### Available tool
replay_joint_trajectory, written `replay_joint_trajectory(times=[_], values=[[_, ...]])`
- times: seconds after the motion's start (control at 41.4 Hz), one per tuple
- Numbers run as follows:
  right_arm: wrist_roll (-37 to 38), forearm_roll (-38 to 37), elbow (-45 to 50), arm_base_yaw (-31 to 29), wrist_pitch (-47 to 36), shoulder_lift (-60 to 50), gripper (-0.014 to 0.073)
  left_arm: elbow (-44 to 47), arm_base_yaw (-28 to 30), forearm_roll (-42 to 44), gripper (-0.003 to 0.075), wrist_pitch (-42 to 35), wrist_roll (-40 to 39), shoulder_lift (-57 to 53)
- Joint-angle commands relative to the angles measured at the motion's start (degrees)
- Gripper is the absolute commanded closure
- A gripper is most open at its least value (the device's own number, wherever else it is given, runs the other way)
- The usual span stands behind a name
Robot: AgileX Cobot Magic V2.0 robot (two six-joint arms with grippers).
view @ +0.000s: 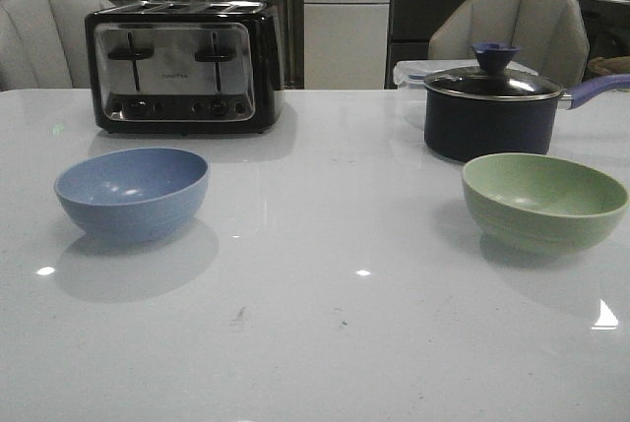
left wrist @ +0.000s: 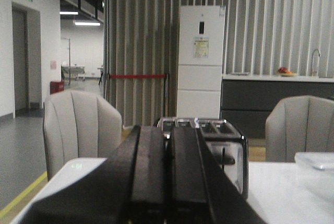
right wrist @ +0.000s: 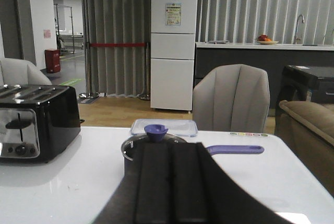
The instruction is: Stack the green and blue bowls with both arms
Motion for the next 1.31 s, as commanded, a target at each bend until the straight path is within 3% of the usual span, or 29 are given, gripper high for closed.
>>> replay_joint_trajectory(times=[0.0,0.266,0.532,0.919,1.016,1.112,1.209,1.282], values=[[-0.4,-0.8,-7.0,-0.3,1.4,3.3,0.0565,-7.8,0.0,-0.2,0.0627,-0.4,-0.2,2.0],[-0.4,-0.8,-18.1,-0.3,15.3,15.1,0.0565,-21.7,0.0,-0.3,0.0627,14.9,-0.2,13.1],[-0.4,-0.8,-18.8,-0.3,22.8,25.3,0.0565,-21.9,0.0,-0.4,0.0627,27.6,-0.2,22.5],[-0.4,-0.8,-17.1,-0.3,23.9,37.5,0.0564,-21.9,0.0,-0.4,0.0627,30.5,-0.2,33.5],[-0.4,-0.8,-17.1,-0.3,23.8,40.1,0.0515,-21.9,0.0,-0.4,0.0617,30.5,0.3,35.0],[-0.4,-0.8,-17.1,-0.3,23.0,42.8,0.0352,-21.9,0.0,-0.4,0.0516,30.1,2.6,35.7],[-0.4,-0.8,-17.1,-0.3,21.5,45.9,0.0174,-21.9,-0.2,-1.0,0.0348,29.0,2.9,35.7],[0.0,-0.5,-17.1,-0.3,20.0,48.5,0.0104,-21.9,-1.0,-1.5,0.0233,28.6,2.9,35.7]])
